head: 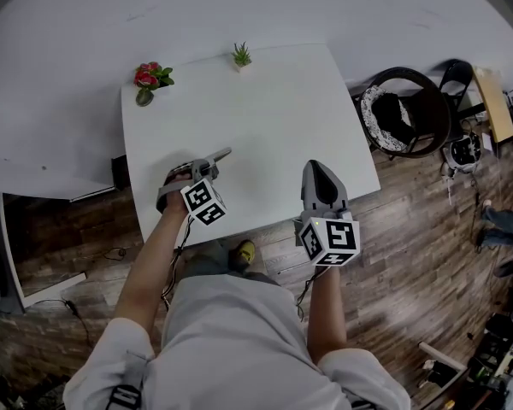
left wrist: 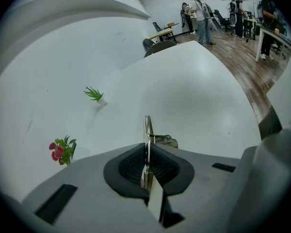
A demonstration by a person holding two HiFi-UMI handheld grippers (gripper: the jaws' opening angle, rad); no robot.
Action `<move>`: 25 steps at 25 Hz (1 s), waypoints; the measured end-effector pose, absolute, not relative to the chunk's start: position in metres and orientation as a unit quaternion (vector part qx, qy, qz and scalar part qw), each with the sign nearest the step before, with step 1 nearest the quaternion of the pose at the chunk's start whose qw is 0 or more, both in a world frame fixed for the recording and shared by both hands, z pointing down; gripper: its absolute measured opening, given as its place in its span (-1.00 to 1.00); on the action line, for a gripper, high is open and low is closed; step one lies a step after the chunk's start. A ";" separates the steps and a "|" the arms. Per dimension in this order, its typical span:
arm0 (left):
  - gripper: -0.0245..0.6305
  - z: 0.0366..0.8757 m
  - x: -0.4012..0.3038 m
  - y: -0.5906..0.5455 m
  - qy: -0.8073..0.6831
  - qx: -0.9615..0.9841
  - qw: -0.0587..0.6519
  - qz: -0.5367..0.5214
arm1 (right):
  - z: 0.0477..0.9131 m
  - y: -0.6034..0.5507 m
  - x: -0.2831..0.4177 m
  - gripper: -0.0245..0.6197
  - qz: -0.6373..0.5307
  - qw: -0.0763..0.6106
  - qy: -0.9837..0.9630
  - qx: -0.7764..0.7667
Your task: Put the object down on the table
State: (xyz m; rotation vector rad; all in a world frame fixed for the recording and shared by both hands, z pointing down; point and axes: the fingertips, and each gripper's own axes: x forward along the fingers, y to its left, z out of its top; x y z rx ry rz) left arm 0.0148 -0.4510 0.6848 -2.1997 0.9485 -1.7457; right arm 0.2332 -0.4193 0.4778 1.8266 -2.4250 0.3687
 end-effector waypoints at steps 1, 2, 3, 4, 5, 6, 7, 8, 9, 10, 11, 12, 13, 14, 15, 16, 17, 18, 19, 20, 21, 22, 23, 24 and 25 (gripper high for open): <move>-0.85 0.685 0.015 -0.450 0.319 -0.738 0.089 -0.587 | 0.478 -0.419 0.234 -0.90 0.121 0.041 -0.792 0.597; -0.85 0.685 0.016 -0.448 0.319 -0.738 0.090 -0.588 | 0.478 -0.418 0.235 -0.90 0.121 0.041 -0.792 0.597; -0.85 0.686 0.017 -0.447 0.319 -0.738 0.090 -0.588 | 0.478 -0.417 0.236 -0.90 0.121 0.041 -0.792 0.597; -0.85 0.687 0.018 -0.446 0.318 -0.738 0.089 -0.588 | 0.478 -0.416 0.237 -0.90 0.122 0.041 -0.792 0.597; -0.85 0.687 0.019 -0.444 0.319 -0.738 0.088 -0.588 | 0.478 -0.415 0.238 -0.90 0.122 0.041 -0.791 0.597; -0.85 0.688 0.020 -0.444 0.319 -0.737 0.088 -0.589 | 0.478 -0.414 0.239 -0.90 0.122 0.041 -0.791 0.598; -0.84 0.688 0.020 -0.443 0.320 -0.736 0.088 -0.590 | 0.479 -0.413 0.239 -0.90 0.122 0.042 -0.791 0.598; -0.84 0.689 0.020 -0.442 0.321 -0.735 0.088 -0.590 | 0.479 -0.412 0.240 -0.90 0.123 0.042 -0.791 0.598; -0.82 0.689 0.021 -0.441 0.321 -0.735 0.086 -0.591 | 0.479 -0.411 0.240 -0.90 0.123 0.042 -0.791 0.598; -0.81 0.690 0.021 -0.439 0.321 -0.735 0.085 -0.592 | 0.479 -0.410 0.241 -0.90 0.123 0.043 -0.791 0.598; -0.80 0.691 0.022 -0.437 0.321 -0.734 0.084 -0.592 | 0.480 -0.409 0.242 -0.90 0.123 0.043 -0.791 0.598; -0.79 0.692 0.023 -0.435 0.320 -0.734 0.083 -0.593 | 0.480 -0.408 0.243 -0.90 0.123 0.044 -0.791 0.598; -0.77 0.693 0.024 -0.434 0.319 -0.734 0.083 -0.594 | 0.480 -0.407 0.243 -0.90 0.123 0.044 -0.791 0.598; -0.75 0.694 0.024 -0.432 0.318 -0.734 0.082 -0.594 | 0.480 -0.405 0.244 -0.90 0.123 0.045 -0.790 0.599; -0.74 0.695 0.025 -0.430 0.316 -0.734 0.082 -0.595 | 0.481 -0.404 0.245 -0.90 0.123 0.045 -0.790 0.599; -0.73 0.697 0.025 -0.428 0.315 -0.734 0.082 -0.596 | 0.481 -0.403 0.245 -0.90 0.124 0.046 -0.789 0.600; -0.72 0.698 0.025 -0.427 0.314 -0.734 0.082 -0.596 | 0.481 -0.403 0.246 -0.90 0.124 0.046 -0.789 0.601; -0.70 0.699 0.026 -0.426 0.314 -0.735 0.080 -0.595 | 0.481 -0.402 0.246 -0.90 0.124 0.046 -0.788 0.601; -0.69 0.699 0.026 -0.426 0.316 -0.737 0.078 -0.592 | 0.481 -0.401 0.246 -0.90 0.123 0.047 -0.788 0.601; -0.69 0.699 0.026 -0.425 0.319 -0.739 0.075 -0.589 | 0.481 -0.400 0.246 -0.90 0.123 0.047 -0.788 0.601; -0.68 0.699 0.026 -0.425 0.321 -0.740 0.073 -0.587 | 0.481 -0.399 0.246 -0.90 0.122 0.048 -0.789 0.601; -0.68 0.700 0.026 -0.424 0.322 -0.740 0.073 -0.586 | 0.481 -0.398 0.246 -0.90 0.122 0.048 -0.789 0.601; -0.68 0.700 0.027 -0.424 0.323 -0.741 0.073 -0.585 | 0.480 -0.397 0.247 -0.90 0.121 0.048 -0.789 0.601; -0.68 0.699 0.028 -0.423 0.323 -0.742 0.071 -0.584 | 0.480 -0.397 0.247 -0.90 0.121 0.048 -0.789 0.600; -0.64 0.699 0.029 -0.422 0.323 -0.744 0.067 -0.582 | 0.480 -0.396 0.247 -0.90 0.120 0.048 -0.789 0.600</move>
